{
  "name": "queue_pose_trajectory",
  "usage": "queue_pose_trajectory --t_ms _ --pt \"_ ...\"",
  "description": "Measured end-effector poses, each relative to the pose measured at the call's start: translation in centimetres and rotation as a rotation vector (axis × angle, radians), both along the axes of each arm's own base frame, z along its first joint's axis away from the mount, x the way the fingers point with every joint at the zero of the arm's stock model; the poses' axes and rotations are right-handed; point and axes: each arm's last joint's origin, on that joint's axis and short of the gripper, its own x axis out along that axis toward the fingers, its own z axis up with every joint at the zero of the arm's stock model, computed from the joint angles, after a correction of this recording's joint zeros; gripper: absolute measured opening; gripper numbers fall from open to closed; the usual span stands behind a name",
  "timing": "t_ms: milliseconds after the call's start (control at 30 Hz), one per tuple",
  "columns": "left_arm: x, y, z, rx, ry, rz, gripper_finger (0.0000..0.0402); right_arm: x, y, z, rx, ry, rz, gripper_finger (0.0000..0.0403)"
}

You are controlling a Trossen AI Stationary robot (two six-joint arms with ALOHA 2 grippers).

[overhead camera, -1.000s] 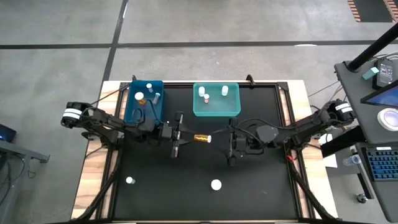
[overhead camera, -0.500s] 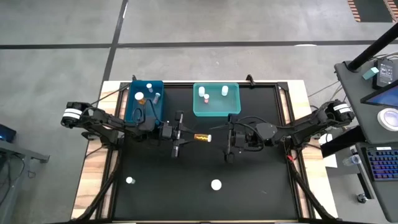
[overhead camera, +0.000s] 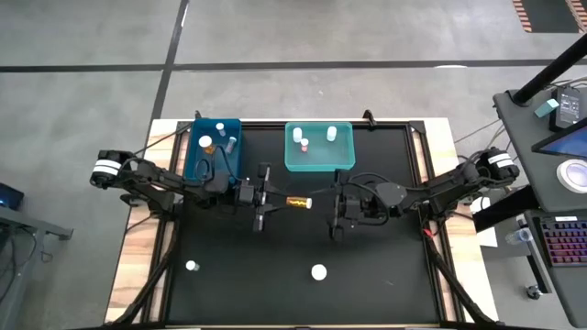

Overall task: Pick and place medicine bottles into bin by pill shape (circle, oval)
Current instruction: Put the orange tablet bottle into the light blue bin

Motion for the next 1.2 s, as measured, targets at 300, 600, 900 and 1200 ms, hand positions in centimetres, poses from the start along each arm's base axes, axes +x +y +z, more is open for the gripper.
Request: queue_pose_trajectory --t_ms 300,600,900,1200 --pt "0.0 0.0 0.1 0.000 -0.004 -0.001 0.0084 0.1 -0.1 -0.2 0.008 0.012 0.005 0.0111" --pt "0.0 0.0 0.1 -0.003 -0.002 -0.001 0.0086 0.1 -0.1 -0.2 0.012 0.016 0.007 0.0112" --pt "0.0 0.1 -0.3 -0.004 0.021 0.000 0.0169 0.1 -0.3 -0.3 0.029 0.036 0.003 0.0111" --pt "-0.8 0.7 -1.5 -0.006 0.145 0.049 0.0214 -0.3 -1.8 0.2 0.063 0.063 -0.100 0.0111"
